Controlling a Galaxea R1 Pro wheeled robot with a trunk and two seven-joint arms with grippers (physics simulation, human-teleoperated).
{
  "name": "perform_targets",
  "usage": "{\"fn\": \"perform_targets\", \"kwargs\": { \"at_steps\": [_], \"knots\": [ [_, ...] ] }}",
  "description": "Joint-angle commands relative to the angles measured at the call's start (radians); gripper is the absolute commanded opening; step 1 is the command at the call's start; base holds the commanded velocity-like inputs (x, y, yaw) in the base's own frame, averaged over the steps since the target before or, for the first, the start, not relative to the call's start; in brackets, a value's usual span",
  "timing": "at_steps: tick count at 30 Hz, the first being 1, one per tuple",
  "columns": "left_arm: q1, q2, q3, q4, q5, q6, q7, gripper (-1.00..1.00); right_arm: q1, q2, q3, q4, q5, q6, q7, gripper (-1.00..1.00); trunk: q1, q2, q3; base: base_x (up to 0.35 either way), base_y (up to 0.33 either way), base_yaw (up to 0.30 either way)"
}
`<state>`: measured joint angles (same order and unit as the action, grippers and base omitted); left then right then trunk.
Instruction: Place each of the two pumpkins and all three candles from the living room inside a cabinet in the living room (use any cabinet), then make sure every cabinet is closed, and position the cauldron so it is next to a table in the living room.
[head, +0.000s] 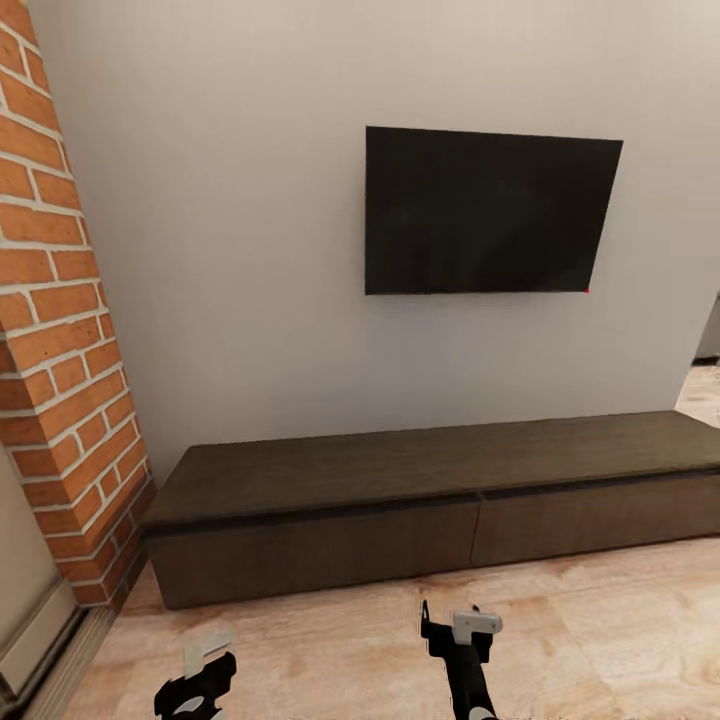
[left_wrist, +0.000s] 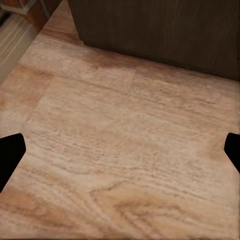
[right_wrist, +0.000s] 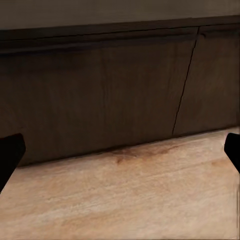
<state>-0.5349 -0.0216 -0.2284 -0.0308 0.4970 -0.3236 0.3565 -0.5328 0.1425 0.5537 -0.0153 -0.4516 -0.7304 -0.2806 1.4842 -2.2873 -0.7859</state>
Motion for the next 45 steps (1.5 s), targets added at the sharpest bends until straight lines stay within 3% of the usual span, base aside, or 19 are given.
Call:
{"fn": "perform_targets", "kwargs": {
  "at_steps": [1,2,6,7,9,10,13,19,25,28,45],
  "knots": [
    [0.0,0.0,-0.008,0.0,0.008,-0.004,0.004,1.0,0.001,0.0,0.009,0.002,-0.004,-0.011,-0.006,1.0,-0.004,0.007,0.003,-0.133,0.0,-0.141],
    [0.063,-0.001,-0.009,0.0,0.004,-0.083,-0.003,1.0,0.009,0.0,0.008,0.008,-0.007,-0.042,-0.007,1.0,-0.008,0.014,0.006,-0.028,0.0,-0.035],
    [0.146,-0.001,-0.013,0.0,0.002,-0.212,-0.005,1.0,0.012,0.0,0.009,0.009,-0.011,-0.049,-0.008,1.0,-0.024,0.042,0.019,-0.012,0.0,-0.016],
    [0.153,-0.001,-0.013,0.0,0.002,-0.217,-0.006,1.0,0.012,0.001,0.009,0.009,-0.011,-0.05,-0.008,1.0,-0.027,0.049,0.023,-0.002,0.0,-0.003],
    [0.16,-0.002,-0.014,0.0,0.002,-0.208,-0.006,1.0,0.013,0.001,0.009,0.009,-0.011,-0.05,-0.008,1.0,-0.035,0.063,0.029,-0.001,0.0,-0.002],
    [0.164,-0.004,-0.014,0.0,0.002,-0.168,-0.007,1.0,0.013,0.002,0.009,0.009,-0.011,-0.05,-0.008,1.0,-0.039,0.07,0.032,0.0,0.0,0.0],
    [0.165,-0.004,-0.014,0.0,0.002,-0.161,-0.007,1.0,0.013,0.002,0.009,0.009,-0.01,-0.05,-0.008,1.0,-0.05,0.091,0.041,0.0,0.0,0.0],
    [0.165,-0.006,-0.014,0.0,0.002,-0.158,-0.007,1.0,0.013,0.002,0.01,0.009,-0.01,-0.05,-0.007,1.0,-0.073,0.133,0.06,0.0,0.0,-0.061],
    [0.165,-0.011,-0.014,0.0,0.002,-0.157,-0.01,1.0,0.013,0.002,0.009,0.009,-0.009,-0.049,-0.006,1.0,-0.073,0.133,0.06,0.0,0.0,-0.239],
    [0.165,-0.024,-0.013,-0.001,0.002,-0.159,-0.014,1.0,0.013,0.003,0.011,0.009,-0.009,-0.049,-0.004,1.0,-0.085,0.154,0.07,0.0,0.0,-0.267],
    [0.165,-0.026,-0.011,-0.001,0.002,-0.182,-0.014,1.0,0.013,0.002,0.011,0.009,-0.007,-0.05,-0.003,1.0,-0.15,0.273,0.123,0.0,0.0,-0.27]
  ]
}}
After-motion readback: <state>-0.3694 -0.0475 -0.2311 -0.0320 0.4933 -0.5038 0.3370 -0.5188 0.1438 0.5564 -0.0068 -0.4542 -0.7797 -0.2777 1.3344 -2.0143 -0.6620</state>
